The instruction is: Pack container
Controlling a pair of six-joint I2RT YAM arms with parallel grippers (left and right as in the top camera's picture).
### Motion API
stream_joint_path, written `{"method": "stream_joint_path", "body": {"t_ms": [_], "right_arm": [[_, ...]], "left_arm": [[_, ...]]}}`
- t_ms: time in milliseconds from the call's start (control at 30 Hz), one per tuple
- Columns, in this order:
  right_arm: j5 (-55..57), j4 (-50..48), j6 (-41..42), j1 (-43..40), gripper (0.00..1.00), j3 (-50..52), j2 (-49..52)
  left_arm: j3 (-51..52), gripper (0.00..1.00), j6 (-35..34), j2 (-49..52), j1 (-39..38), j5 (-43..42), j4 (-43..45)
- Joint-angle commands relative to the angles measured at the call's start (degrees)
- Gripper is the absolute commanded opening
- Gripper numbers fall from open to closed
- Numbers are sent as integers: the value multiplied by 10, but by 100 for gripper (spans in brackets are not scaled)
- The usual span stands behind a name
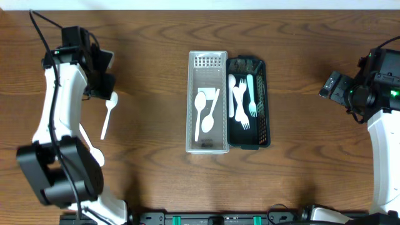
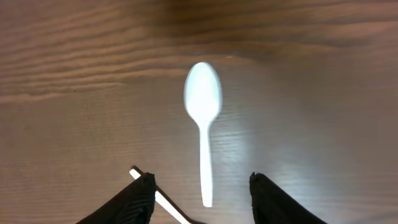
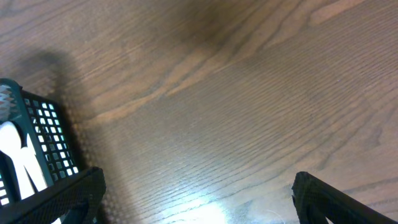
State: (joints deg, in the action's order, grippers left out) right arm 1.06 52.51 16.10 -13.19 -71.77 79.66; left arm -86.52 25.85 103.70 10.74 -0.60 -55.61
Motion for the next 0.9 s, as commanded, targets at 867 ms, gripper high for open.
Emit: {"method": "stream_joint_path", "body": {"t_ms": [867], "right_arm": [[7,-13,-1,-3,99,3,2]], "left_arm": [[13,50,13,179,45,-43,15]]}}
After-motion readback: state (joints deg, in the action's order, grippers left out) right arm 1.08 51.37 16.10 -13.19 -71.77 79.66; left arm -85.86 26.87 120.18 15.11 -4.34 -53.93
